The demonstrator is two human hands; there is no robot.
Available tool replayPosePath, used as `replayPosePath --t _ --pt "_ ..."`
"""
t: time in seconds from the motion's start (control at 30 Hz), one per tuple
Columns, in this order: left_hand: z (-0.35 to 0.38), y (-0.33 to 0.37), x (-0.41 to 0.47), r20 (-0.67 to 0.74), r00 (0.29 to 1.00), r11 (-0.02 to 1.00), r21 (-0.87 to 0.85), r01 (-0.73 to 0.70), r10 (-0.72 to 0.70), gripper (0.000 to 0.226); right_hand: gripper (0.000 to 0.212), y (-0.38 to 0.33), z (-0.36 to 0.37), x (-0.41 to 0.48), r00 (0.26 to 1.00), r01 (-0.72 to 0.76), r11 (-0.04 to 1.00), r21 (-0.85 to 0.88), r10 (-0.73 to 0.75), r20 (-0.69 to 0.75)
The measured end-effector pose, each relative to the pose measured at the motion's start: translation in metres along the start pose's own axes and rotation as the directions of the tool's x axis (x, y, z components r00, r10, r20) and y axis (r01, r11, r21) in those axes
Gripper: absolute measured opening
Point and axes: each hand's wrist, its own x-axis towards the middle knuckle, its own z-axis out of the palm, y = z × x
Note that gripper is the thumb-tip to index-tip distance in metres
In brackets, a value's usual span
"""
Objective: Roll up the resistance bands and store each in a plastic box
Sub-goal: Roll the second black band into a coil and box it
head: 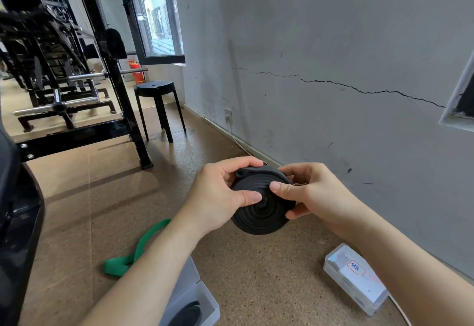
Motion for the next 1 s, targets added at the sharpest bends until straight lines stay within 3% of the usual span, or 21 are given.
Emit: replayPosePath --t 0.37,0.67,0.8,1.0 --pt "0.0034 -0.0068 -0.0003 0.055 0.998 0.995 0.099 0.018 -0.023 0.053 0.025 0.0038 0.0049 -0.0009 0.992 0.074 0.972 -0.223 -0.05 0.112" --pt "0.0067 -0.0087 0.0013 0.099 0.995 0.995 0.1 -0.012 0.002 0.055 0.015 0.0056 0.0025 0.0005 0.989 0.145 0.904 -0.402 -0.147 0.024" --pt "0.0051 -0.0077 -0.0012 0.07 0.997 0.956 0.291 -0.046 0.026 0.046 0.016 0.0053 0.0011 0.001 0.988 0.144 0.887 -0.439 -0.155 0.011" --pt "-0.0012 -0.0066 0.0004 0.116 0.991 0.942 0.319 -0.102 0.068 0.028 0.015 0.0066 0.0025 0.001 0.989 0.143 0.874 -0.464 -0.148 0.024"
